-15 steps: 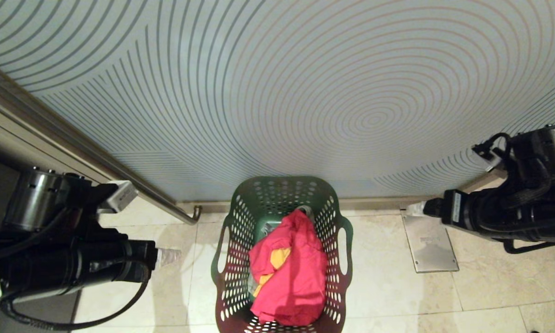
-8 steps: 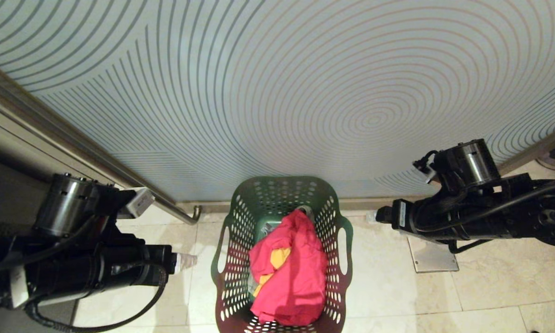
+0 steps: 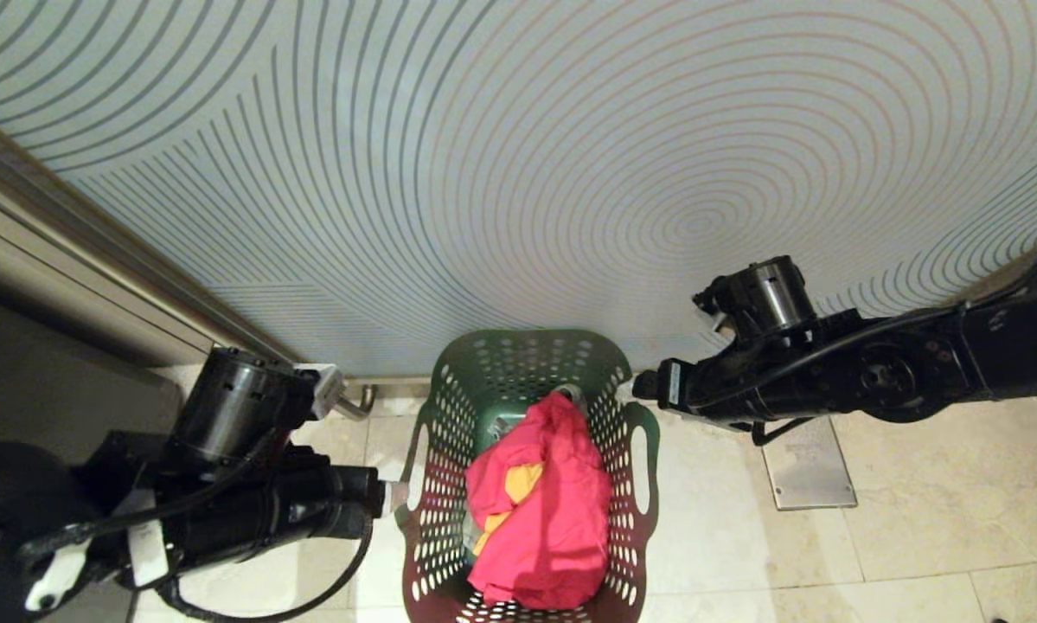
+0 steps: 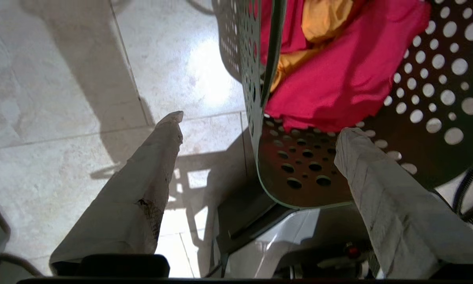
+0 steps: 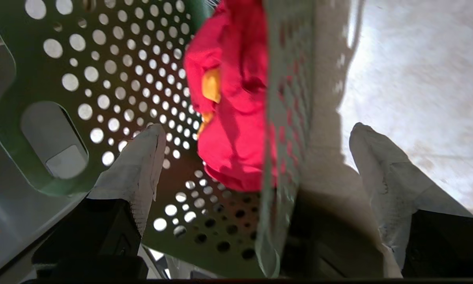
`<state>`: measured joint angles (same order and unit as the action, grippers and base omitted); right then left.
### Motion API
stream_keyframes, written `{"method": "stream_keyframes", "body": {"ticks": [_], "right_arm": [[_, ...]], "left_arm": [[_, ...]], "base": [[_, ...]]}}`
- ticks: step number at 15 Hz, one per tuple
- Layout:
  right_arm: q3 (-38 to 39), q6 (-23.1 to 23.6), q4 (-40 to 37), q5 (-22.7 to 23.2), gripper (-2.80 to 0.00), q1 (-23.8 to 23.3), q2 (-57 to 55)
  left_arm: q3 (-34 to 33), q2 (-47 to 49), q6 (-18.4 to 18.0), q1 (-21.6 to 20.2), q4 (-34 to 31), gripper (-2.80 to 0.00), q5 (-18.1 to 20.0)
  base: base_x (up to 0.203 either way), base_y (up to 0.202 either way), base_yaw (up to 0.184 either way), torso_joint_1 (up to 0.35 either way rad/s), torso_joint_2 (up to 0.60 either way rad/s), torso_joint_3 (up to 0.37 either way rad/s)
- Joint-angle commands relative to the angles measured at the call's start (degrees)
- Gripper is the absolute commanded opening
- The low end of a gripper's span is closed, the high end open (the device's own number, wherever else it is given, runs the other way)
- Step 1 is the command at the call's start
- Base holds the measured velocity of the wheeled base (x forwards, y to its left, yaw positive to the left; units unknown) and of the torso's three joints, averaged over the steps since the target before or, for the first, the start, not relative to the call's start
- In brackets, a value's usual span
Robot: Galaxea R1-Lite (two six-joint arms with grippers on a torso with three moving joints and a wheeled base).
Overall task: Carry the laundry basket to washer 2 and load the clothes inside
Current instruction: Pick up the clothes basket and put it beside the washing machine
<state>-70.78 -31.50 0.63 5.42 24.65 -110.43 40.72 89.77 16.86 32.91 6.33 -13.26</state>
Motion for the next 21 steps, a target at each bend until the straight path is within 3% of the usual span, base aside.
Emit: {"method": "stream_keyframes", "body": {"ticks": [1,9,12,18,21], "right_arm": [[-3.9,-1.1,-0.2,0.1,0.00,1.4,-4.6],[-4.7,-3.6,-0.3,0.4,0.00,5.2,-7.5],[-5.1,-4.3,-0.2,0.4,0.00,6.4,-8.0],[-4.5,-5.7,-0.2,1.5,0.00,7.9,-8.4],[-4.5,-5.6,0.0,1.5,0.00,8.0,-8.7]], "left_arm": [[0.0,5.0,0.1,0.6,3.5,0.00,-1.4],[0.5,14.8,0.0,0.7,12.7,0.00,-5.0],[0.7,17.3,0.3,0.7,13.3,0.00,-4.3],[1.2,25.5,0.2,0.7,21.9,0.00,-2.5],[3.4,27.0,0.3,0.7,22.2,0.00,-2.3]], "base": [[0.000,0.000,0.000,0.000,0.00,0.000],[0.000,0.000,0.000,0.000,0.00,0.000],[0.000,0.000,0.000,0.000,0.00,0.000],[0.000,0.000,0.000,0.000,0.00,0.000],[0.000,0.000,0.000,0.000,0.00,0.000]]}}
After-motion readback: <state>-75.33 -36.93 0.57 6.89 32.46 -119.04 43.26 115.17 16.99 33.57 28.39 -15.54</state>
